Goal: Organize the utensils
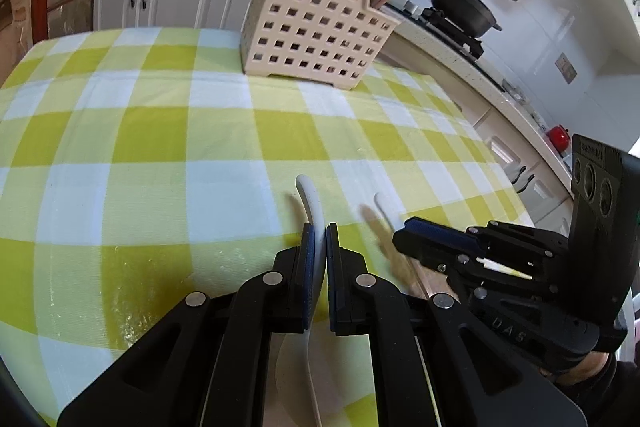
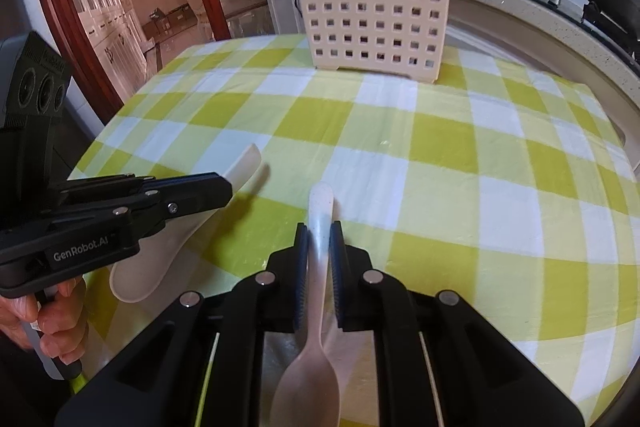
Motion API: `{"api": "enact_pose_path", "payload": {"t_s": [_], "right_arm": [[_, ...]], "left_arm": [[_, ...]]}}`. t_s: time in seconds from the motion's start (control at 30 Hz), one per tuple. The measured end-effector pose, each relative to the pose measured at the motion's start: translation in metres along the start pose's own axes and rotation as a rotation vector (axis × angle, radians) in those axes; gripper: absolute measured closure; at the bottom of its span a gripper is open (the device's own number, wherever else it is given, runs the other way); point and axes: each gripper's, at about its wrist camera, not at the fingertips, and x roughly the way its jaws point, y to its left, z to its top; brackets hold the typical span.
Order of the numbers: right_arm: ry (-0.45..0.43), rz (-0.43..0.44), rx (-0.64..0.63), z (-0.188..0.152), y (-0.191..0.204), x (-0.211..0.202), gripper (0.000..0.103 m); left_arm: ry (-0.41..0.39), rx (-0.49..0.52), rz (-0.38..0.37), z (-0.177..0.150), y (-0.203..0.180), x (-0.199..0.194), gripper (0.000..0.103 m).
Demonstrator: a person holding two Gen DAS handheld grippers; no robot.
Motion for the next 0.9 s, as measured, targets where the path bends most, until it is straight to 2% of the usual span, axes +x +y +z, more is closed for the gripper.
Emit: {"api": "enact_pose_path", "payload": {"t_s": [0.33,0.77,0.8,0.83,0.9], "right_arm": [[-0.065,0.000,0.009,0.008,-0.008,-0.031,0.092],[-0.167,-0.017,0.010,0.016,-0.011,-0.078,0.093],[-0.172,-0.017,0.010,0.016,-0.011,-0.080,0.094],[-0.177,-0.017,0.009,0.016,-0.011,-0.082,0.103],[-0.182,-0.015,0.013,0.016,-0.012,-0.085,0.103]], "left_arm": [[-0.037,0.031,0.001,0.005,-0.012,-0.017,0.099],[-0.124,0.089,0.008,0.015,-0.036,-0.055,0.099],[-0.131,0.091,0.008,0.016,-0.037,-0.058,0.099],[-0.140,0.095,0.008,0.017,-0.039,-0.061,0.099],[-0.149,0.097,0.007,0.018,-0.040,-0.065,0.099]]}}
